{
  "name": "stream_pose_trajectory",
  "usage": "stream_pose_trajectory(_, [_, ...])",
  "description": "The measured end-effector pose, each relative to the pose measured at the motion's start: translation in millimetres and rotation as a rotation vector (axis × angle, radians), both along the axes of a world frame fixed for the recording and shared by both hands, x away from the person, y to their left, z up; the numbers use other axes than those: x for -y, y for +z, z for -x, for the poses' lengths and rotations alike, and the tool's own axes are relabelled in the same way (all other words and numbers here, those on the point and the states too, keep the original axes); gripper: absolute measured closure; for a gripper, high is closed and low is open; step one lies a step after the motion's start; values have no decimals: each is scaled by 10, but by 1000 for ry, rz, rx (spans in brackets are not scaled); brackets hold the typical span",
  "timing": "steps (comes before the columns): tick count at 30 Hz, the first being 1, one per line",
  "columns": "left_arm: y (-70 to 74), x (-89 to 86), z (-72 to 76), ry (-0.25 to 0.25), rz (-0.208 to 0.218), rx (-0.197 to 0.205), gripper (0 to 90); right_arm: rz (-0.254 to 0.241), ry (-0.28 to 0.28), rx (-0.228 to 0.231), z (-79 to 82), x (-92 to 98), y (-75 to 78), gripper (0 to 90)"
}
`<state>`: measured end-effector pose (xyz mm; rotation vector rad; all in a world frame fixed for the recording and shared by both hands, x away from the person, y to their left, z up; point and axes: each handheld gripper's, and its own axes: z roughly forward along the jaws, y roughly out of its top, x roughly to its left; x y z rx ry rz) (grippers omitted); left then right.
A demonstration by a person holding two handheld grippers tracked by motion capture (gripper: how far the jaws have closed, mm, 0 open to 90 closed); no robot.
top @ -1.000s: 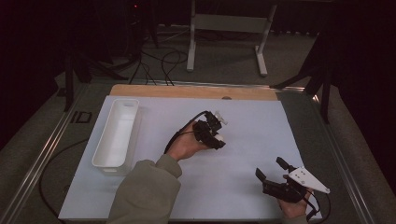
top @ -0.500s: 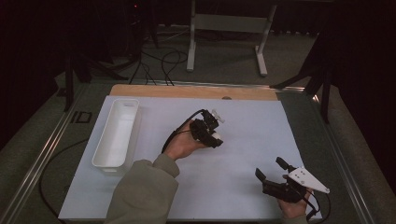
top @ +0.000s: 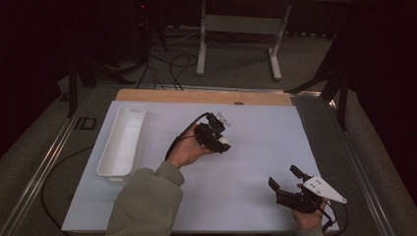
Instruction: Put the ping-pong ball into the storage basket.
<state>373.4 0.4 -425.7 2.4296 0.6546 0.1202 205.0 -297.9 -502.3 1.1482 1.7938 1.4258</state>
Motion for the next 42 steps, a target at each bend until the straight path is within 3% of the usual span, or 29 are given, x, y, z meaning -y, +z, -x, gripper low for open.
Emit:
stream_pose_trajectory(14, [126,-274,-3,53,32,11,513,-10,6,17,-51,-21,-2,80])
stream_pose_trajectory(42, [246,-577,21,110,16,32,513,-19,35,17,-141,-71,-10,80])
